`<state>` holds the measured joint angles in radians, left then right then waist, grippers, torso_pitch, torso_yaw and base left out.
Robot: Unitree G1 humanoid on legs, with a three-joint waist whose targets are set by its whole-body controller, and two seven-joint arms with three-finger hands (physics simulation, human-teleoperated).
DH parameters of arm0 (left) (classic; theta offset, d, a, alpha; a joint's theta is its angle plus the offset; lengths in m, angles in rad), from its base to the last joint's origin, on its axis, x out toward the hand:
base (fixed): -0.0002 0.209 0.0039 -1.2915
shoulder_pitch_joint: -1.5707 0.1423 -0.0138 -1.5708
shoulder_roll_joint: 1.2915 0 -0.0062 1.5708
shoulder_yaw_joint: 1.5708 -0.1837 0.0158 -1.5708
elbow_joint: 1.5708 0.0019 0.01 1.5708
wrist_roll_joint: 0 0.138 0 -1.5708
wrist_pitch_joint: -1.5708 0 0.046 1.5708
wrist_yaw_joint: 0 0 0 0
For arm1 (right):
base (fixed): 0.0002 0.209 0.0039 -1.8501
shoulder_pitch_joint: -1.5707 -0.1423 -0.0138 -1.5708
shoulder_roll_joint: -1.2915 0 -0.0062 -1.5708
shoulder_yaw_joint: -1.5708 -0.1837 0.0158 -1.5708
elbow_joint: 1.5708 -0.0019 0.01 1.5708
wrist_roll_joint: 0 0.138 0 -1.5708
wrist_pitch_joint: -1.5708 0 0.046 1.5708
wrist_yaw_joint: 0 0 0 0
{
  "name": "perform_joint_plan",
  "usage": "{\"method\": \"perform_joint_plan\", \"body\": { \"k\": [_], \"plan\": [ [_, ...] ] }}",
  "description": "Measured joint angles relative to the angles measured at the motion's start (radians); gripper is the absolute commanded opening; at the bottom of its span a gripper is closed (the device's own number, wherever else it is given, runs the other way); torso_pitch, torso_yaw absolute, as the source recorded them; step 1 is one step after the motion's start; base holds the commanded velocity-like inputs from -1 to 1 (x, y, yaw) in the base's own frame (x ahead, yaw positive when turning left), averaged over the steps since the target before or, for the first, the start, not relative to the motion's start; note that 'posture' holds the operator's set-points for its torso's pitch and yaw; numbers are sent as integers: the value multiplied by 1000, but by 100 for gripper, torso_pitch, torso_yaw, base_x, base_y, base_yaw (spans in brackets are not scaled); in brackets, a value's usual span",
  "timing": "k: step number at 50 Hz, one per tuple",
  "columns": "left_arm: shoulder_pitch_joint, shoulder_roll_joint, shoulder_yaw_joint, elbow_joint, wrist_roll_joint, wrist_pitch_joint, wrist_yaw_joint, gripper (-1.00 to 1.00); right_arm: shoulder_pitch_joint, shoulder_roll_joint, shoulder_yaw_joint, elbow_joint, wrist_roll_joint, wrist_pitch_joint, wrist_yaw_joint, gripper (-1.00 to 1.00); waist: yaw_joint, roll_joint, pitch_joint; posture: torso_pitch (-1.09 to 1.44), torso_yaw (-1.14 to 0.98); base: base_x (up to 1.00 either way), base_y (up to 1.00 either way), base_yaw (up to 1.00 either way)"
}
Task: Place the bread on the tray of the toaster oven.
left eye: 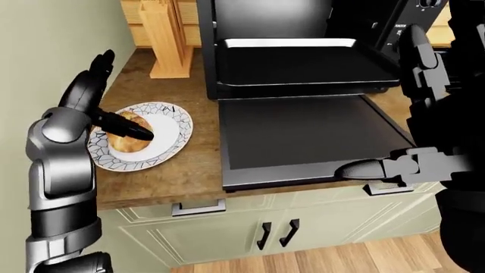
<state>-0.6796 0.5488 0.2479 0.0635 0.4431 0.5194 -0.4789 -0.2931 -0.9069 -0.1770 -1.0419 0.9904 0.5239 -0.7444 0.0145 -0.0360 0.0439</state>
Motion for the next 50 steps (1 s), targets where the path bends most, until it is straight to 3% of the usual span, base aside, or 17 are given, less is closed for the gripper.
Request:
{"method": "perform_joint_plan", "body": {
  "k": [23,24,25,27,28,34,35,50],
  "plan": [
    [66,-40,-12,-12,34,-4,-32,100,52,39,6,1,-55,-9,35,100,1,0,0,0,0,0,0,0],
    [64,-40,-12,-10,36,0,-35,65,54,40,6,2,-58,-10,37,100,1,0,0,0,0,0,0,0],
    [61,-41,-12,-9,38,3,-37,44,57,41,6,2,-61,-12,39,100,0,-1,0,0,0,0,0,0],
    [60,-41,-9,-15,40,8,-39,25,64,40,5,3,-65,-15,42,100,0,-1,0,0,0,0,0,0],
    [59,-41,-8,-18,41,10,-39,-22,67,39,5,3,-65,-18,42,100,0,-1,0,0,0,0,0,0],
    [62,-39,-6,-29,49,10,-40,-78,76,36,1,1,-67,-30,41,100,-2,1,-4,0,0,0,0,0],
    [62,-39,-5,-29,50,11,-42,-95,76,37,2,1,-68,-31,41,100,-2,2,-4,0,0,0,0,0],
    [28,-35,-25,-31,70,45,-90,-100,47,42,-12,2,-51,-4,40,100,-1,-2,-2,0,0,0,0,0]
  ]
}}
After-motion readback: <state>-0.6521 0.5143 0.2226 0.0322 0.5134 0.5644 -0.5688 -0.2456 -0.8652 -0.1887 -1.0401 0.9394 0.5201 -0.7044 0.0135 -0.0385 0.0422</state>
